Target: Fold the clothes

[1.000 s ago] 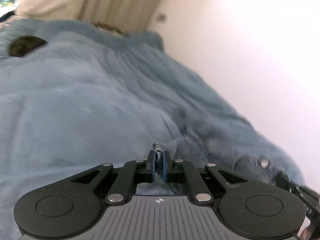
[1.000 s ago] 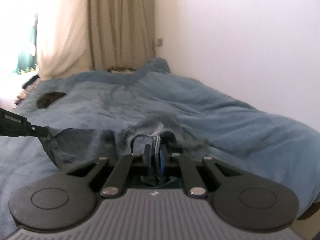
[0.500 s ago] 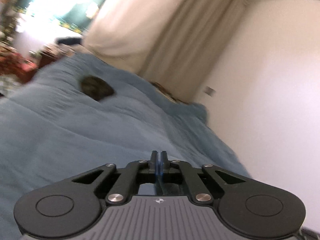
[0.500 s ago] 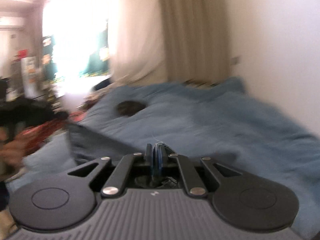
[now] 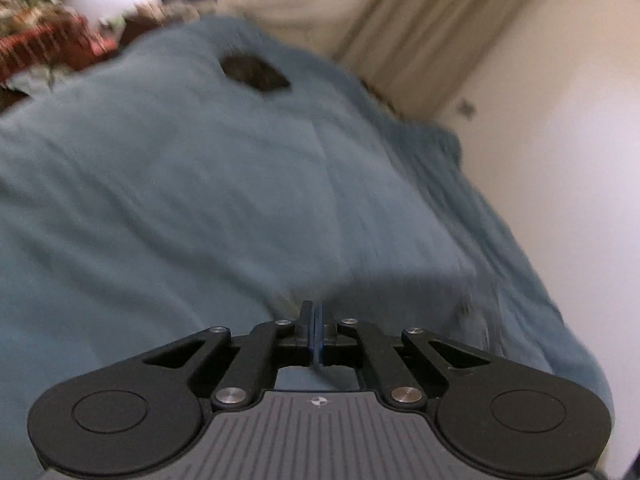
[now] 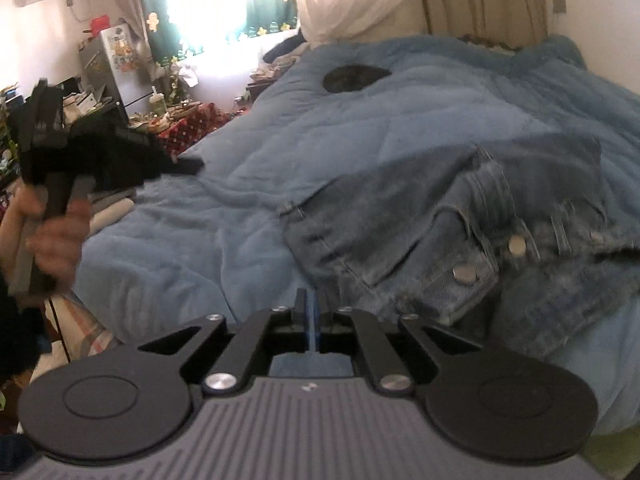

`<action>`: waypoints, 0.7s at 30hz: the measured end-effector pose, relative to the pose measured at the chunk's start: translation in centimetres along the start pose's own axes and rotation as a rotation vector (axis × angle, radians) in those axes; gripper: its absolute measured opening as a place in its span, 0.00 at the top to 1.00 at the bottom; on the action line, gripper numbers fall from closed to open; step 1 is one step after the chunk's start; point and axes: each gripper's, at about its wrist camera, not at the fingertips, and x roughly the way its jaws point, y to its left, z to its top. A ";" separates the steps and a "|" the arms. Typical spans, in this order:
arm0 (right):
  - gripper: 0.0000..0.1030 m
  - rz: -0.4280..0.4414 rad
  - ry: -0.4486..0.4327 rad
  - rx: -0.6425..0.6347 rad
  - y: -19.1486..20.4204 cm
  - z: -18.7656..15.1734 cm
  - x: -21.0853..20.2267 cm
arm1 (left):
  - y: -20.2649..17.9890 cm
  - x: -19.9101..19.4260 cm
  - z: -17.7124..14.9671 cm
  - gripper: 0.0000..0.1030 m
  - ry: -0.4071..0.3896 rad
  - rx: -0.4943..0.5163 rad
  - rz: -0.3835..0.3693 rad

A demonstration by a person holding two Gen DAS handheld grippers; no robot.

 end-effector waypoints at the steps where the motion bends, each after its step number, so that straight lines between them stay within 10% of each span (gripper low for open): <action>1: 0.94 -0.007 -0.002 0.004 -0.6 -0.2 -0.1 | -0.3 0.5 -1.0 0.99 0.030 0.004 -0.015; 10: 0.66 -0.083 -0.033 0.026 -5.9 -1.2 -1.4 | -4.4 5.0 -6.7 0.71 0.228 0.070 -0.142; 21: 0.34 -0.038 0.005 0.031 -8.9 -3.0 1.2 | -5.9 8.4 -10.1 0.67 0.333 0.060 -0.142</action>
